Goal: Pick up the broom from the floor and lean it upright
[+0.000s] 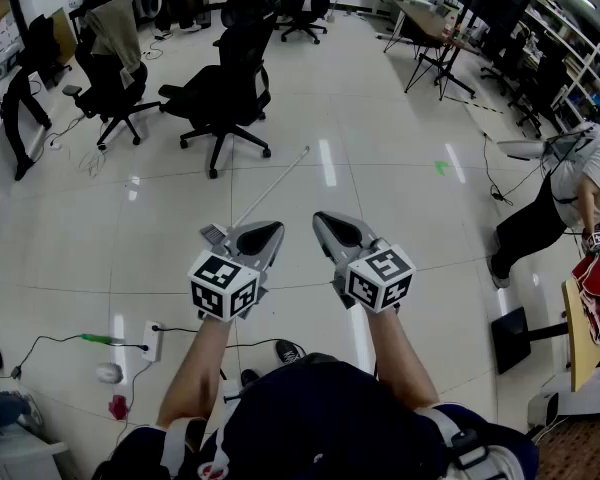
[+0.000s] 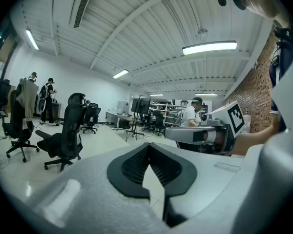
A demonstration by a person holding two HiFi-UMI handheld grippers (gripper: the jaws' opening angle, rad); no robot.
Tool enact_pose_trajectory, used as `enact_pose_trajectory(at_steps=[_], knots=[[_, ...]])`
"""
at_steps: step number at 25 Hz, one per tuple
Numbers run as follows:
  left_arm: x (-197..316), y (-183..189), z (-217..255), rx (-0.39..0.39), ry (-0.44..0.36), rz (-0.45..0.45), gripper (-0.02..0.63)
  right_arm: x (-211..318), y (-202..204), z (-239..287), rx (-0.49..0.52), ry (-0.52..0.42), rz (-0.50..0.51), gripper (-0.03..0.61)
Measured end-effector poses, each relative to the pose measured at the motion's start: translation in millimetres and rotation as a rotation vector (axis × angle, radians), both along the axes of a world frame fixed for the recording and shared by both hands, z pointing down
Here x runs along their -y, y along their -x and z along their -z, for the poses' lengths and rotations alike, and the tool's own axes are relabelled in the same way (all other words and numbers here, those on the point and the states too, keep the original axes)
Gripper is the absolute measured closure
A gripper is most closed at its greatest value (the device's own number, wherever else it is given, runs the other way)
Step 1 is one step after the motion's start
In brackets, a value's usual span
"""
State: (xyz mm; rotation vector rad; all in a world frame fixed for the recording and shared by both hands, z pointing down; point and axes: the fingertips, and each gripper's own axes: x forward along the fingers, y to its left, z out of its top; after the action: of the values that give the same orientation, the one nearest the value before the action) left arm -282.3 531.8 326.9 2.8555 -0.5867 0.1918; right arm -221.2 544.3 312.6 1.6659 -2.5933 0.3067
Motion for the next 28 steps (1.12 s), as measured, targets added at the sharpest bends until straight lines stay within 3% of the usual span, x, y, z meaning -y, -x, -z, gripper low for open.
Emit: enact_pose_trajectory(at_steps=[10, 17, 28], knots=[[30.8, -58.8, -0.2, 0.028, -0.015, -0.016, 0.614, 23.1, -46.3, -7.2, 0.01, -0.008, 0.046, 0.572], [66.8, -90.0, 19.8, -0.011, -0.05, -0.063, 0.612, 55.7, -75.4, 5.0, 0.005, -0.035, -0.008, 0.572], [179.5, -113.8, -0.6, -0.045, 0.0, -0.183, 0.614, 162.0, -100.0, -8.2, -0.031, 0.018, -0.144, 0.572]])
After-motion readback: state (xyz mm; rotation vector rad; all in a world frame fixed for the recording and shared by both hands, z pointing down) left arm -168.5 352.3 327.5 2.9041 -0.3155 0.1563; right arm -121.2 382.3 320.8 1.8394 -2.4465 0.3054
